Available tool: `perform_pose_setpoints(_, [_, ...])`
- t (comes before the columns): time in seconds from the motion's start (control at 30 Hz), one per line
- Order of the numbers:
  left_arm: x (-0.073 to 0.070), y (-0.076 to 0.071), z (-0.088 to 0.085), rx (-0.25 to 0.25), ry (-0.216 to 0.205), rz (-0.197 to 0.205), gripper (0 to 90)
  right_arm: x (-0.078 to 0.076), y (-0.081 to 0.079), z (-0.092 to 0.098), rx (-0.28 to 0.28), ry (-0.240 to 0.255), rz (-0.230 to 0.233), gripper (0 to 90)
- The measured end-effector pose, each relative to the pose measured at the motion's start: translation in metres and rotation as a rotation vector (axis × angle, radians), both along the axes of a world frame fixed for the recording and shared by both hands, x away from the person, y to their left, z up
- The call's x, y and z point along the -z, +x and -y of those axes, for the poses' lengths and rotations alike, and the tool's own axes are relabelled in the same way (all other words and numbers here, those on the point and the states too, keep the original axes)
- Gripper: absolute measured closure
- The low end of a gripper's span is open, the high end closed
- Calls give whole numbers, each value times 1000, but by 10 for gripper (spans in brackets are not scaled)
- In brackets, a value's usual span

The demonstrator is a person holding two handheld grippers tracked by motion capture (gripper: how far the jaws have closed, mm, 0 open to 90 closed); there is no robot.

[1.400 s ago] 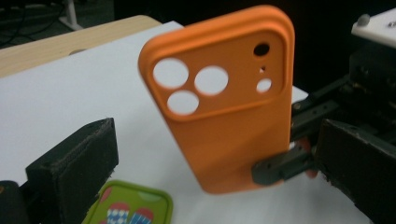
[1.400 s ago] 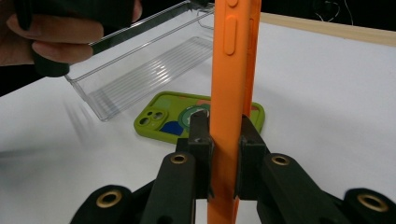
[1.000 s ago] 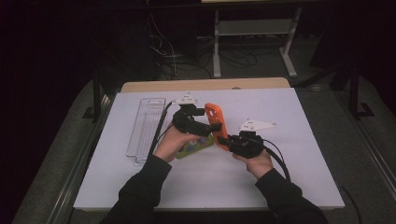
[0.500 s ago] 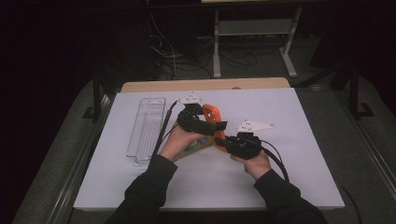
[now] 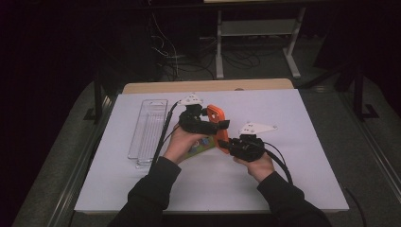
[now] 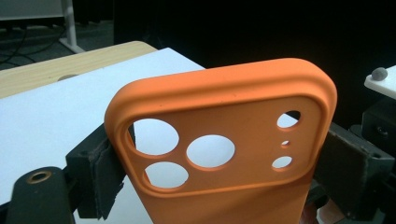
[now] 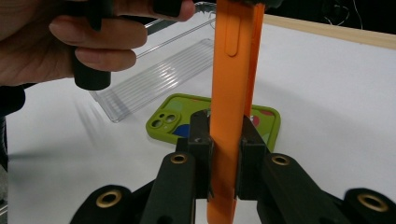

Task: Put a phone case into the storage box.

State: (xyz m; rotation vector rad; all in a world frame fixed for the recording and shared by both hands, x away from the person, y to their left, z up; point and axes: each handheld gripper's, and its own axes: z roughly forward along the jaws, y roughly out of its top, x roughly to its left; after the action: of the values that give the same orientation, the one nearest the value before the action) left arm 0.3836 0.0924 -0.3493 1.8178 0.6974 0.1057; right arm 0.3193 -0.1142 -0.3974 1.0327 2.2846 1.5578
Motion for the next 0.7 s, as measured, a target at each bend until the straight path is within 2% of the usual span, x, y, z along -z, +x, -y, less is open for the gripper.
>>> perform_pose_setpoints(0.07, [0,-1,2,-1,-1,7,135,0,0,0,0,-6,-2,784])
perform_pose_setpoints(0.23, [0,1,1,0,14,-18,147,1,0,-1,11,-40,20,780])
perform_pose_setpoints(0.3, [0,0,1,0,24,-7,149,2,0,-1,17,-45,12,771])
perform_pose_setpoints(0.37, [-2,1,-1,-19,36,7,153,3,1,-1,10,-54,8,620])
perform_pose_setpoints(0.4, [-2,1,-1,-19,36,7,153,3,1,-1,10,-54,8,620])
perform_pose_setpoints(0.47, [-4,3,-4,-28,36,11,153,2,0,1,15,-69,-10,478])
perform_pose_setpoints(0.5, [-6,4,-5,-32,35,8,153,2,0,1,15,-69,-10,478])
perform_pose_setpoints(0.6, [-12,7,-8,-44,47,20,153,1,-1,10,21,-119,-18,324])
perform_pose_setpoints(0.63, [-14,9,-10,-48,48,25,153,1,-1,10,21,-119,-18,324])
perform_pose_setpoints(0.7, [-19,11,-12,-62,49,31,153,2,-3,17,33,-136,-15,266])
